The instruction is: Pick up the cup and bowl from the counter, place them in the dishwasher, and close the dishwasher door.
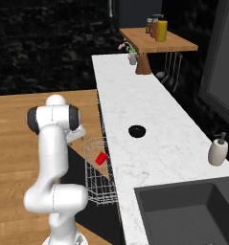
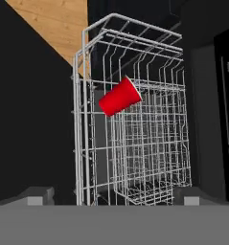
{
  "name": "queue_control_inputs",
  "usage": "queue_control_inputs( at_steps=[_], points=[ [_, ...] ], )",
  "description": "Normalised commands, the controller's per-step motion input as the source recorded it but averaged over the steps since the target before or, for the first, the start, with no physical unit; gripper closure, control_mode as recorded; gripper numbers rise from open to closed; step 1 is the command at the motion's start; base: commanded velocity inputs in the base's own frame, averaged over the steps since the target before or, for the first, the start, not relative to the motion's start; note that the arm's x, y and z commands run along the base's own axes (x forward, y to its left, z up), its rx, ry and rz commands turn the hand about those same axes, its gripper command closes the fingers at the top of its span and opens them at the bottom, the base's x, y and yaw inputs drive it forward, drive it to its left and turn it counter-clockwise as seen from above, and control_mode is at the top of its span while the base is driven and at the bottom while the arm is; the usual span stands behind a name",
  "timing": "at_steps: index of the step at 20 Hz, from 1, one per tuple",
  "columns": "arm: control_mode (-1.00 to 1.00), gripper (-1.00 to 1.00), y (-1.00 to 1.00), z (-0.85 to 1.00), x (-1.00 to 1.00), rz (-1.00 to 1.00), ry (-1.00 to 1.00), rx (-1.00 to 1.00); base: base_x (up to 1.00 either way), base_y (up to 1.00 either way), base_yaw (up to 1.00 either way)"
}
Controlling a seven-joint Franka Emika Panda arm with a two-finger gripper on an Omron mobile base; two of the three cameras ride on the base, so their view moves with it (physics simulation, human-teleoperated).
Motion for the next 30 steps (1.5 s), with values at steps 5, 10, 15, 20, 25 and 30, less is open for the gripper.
queue_control_inputs(
  at_steps=[5, 10, 15, 20, 25, 30],
  points=[
    [-1.0, -1.0, -0.27, 1.0, -0.11, 0.0, -0.07, 0.09, 0.0, 0.0, 0.0],
    [-1.0, -1.0, -0.47, 0.94, 0.0, 0.0, 0.0, 0.15, 0.0, 0.0, 0.0],
    [-1.0, -1.0, -0.56, 0.71, 0.0, -0.01, 0.03, 0.07, 0.0, 0.0, 0.0],
    [-1.0, -1.0, -0.58, 0.29, 0.0, 0.0, 0.03, 0.0, 0.0, 0.0, 0.0],
    [-1.0, -1.0, -0.72, 0.01, 0.0, 0.0, 0.0, 0.0, 0.0, 0.0, 0.0],
    [-1.0, -1.0, -0.65, 0.0, 0.0, 0.0, 0.02, 0.0, 0.0, 0.0, 0.0]
  ],
)
